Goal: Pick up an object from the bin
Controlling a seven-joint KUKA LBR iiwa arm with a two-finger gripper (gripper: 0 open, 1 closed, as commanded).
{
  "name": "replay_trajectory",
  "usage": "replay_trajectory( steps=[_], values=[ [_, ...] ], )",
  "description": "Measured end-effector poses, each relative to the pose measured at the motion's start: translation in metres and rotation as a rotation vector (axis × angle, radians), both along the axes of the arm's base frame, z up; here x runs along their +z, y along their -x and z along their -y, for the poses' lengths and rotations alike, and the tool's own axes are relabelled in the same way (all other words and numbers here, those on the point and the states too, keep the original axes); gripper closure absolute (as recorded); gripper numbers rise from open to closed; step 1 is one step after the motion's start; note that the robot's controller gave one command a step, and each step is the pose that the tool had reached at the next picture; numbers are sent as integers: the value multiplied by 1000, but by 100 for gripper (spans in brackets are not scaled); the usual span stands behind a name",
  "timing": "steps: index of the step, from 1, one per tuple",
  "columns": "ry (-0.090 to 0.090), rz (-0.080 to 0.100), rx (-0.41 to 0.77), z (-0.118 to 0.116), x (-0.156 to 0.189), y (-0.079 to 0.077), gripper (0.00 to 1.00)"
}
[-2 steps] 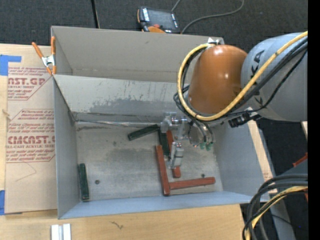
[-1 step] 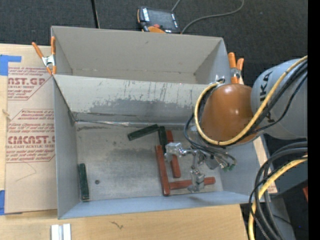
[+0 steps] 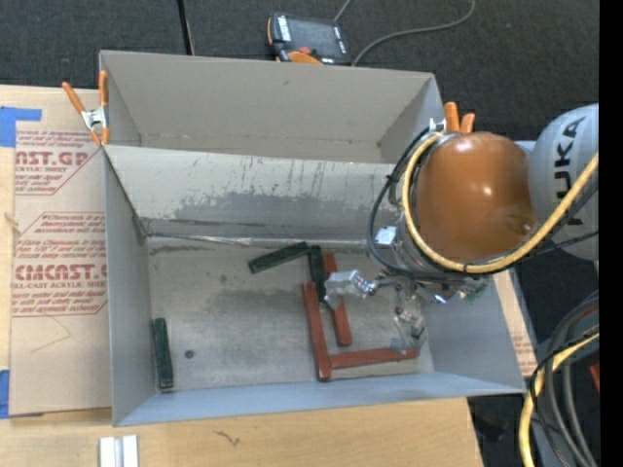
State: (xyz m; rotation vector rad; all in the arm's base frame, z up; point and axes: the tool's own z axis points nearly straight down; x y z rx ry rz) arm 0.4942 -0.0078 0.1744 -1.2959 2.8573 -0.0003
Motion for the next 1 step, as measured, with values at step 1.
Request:
replay_trajectory(
  steps=[1],
  values=[
    [-2,-5,215,-53,-107,9,0]
  ],
)
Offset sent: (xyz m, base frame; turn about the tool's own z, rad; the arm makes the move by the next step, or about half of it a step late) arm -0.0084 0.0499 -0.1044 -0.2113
